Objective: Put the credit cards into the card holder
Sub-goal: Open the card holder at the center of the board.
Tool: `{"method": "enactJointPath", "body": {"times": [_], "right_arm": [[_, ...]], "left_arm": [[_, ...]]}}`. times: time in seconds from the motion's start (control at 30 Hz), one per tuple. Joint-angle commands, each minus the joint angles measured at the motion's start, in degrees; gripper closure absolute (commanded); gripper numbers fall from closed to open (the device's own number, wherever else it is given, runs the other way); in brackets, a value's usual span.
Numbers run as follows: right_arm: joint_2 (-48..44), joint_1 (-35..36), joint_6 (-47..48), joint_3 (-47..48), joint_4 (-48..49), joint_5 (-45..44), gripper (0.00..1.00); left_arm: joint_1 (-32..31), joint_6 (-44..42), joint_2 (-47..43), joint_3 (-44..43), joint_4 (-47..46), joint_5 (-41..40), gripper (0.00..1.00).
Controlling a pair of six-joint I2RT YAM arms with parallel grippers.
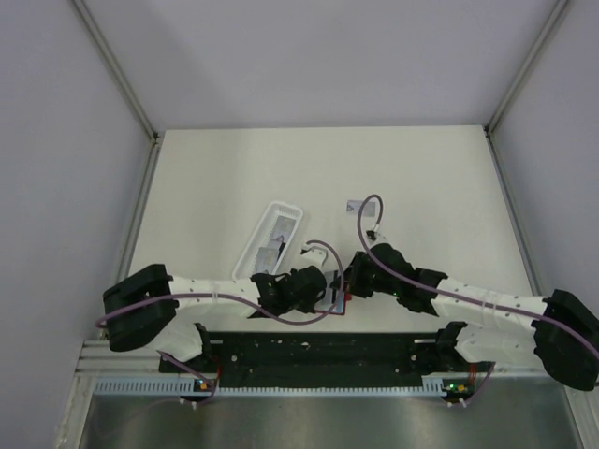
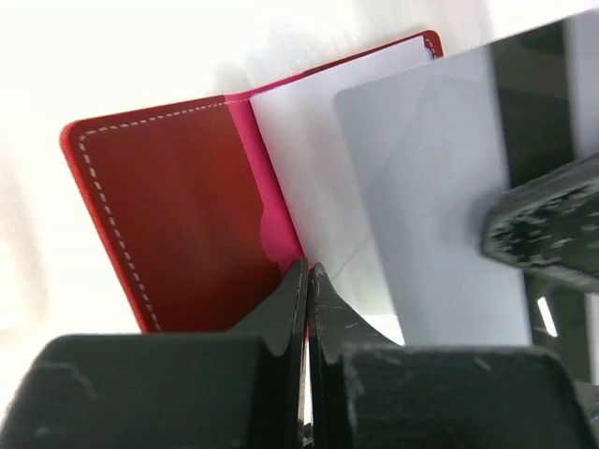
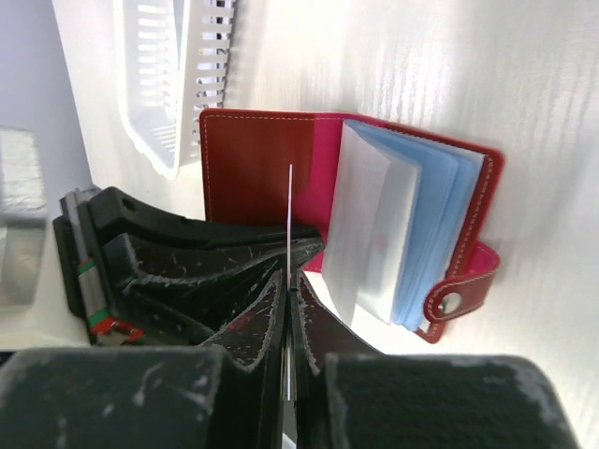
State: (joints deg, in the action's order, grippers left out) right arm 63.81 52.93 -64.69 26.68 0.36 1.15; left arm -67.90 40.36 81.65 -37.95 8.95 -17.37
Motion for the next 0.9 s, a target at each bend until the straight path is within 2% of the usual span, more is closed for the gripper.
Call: {"method": "enactJointPath", "body": {"times": [0.0, 0.37, 0.87], "right_arm": [[-5.0, -1.4, 1.1, -1.4, -5.2, -2.8, 1.0], [-8.4, -2.2, 0.6, -3.6, -9.8, -4.6, 1.0], [-6.7, -2.3, 0.5, -4.3, -7.5, -3.9, 1.0]], "left_arm": [[0.4, -0.5, 0.8, -0.5, -1.8, 0.3, 1.0], [0.4, -0.5, 1.1, -0.3, -2.0, 0.8, 1.0], [0.4, -0.2, 1.1, 0.2, -2.4, 1.3, 1.0]]}}
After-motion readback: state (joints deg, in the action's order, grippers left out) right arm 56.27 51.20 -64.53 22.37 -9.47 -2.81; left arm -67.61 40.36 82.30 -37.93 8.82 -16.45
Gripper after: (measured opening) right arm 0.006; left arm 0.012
